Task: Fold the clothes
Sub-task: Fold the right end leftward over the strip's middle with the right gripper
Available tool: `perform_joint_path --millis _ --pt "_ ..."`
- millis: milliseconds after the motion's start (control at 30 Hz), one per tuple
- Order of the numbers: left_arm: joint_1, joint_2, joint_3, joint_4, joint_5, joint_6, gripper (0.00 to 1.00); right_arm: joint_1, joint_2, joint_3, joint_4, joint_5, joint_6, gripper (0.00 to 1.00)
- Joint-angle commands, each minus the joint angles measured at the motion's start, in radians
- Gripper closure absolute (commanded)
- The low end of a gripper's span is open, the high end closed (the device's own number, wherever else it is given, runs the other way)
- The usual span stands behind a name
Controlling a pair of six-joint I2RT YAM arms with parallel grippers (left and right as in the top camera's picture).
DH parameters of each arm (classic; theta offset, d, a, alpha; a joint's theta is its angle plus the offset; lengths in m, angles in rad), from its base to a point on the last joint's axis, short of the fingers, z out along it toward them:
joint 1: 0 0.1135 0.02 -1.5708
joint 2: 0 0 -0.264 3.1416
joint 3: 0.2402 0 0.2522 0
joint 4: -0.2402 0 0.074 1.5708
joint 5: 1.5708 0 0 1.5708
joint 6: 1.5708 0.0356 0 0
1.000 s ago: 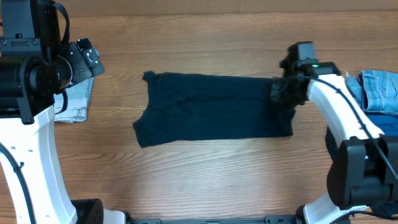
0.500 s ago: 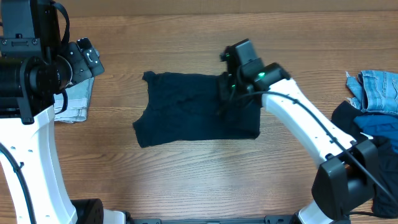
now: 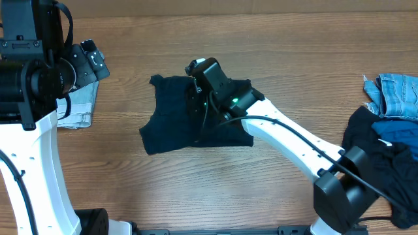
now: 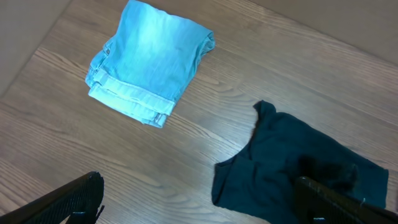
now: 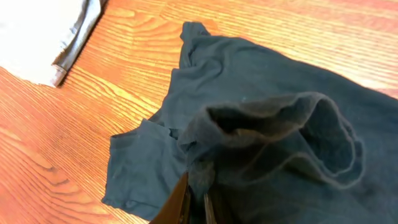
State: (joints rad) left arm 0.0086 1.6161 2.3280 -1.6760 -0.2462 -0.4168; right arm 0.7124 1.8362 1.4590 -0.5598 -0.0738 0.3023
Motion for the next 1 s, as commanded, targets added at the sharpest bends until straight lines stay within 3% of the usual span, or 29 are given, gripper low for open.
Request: perform_joint_path --millis 0,400,433,467,500,533,567,900,967 --pt "0.004 0.002 -0.003 0.002 0.004 -0.014 0.00 0.008 0.037 0.029 0.010 0.003 0.013 0.93" --pt "0.004 0.002 -0.003 0.002 0.004 -0.013 0.00 0.035 0.040 0.028 0.061 -0.025 0.013 0.91" --pt "0.004 0.002 -0.003 0.002 0.004 -0.013 0.00 0.035 0.040 0.028 0.065 -0.027 0.013 0.84" --pt "0.004 0.002 -0.003 0.002 0.004 -0.013 0.00 0.035 0.040 0.028 0.066 -0.041 0.013 0.62" --pt "0.004 0.002 -0.003 0.002 0.004 -0.013 0.00 0.035 0.040 0.028 0.066 -0.049 0.012 0.48" --pt "0.004 0.002 -0.003 0.002 0.004 -0.013 0.00 0.035 0.040 0.028 0.066 -0.053 0.012 0.38" --pt "0.004 0.002 -0.003 0.002 0.004 -0.014 0.00 0.035 0.040 0.028 0.065 -0.055 0.012 0.36" --pt "0.004 0.002 -0.003 0.002 0.004 -0.013 0.00 -0.033 0.040 0.028 -0.011 0.000 0.014 0.37" --pt "0.004 0.002 -0.003 0.002 0.004 -0.013 0.00 -0.068 0.040 0.028 -0.103 -0.006 0.068 0.70"
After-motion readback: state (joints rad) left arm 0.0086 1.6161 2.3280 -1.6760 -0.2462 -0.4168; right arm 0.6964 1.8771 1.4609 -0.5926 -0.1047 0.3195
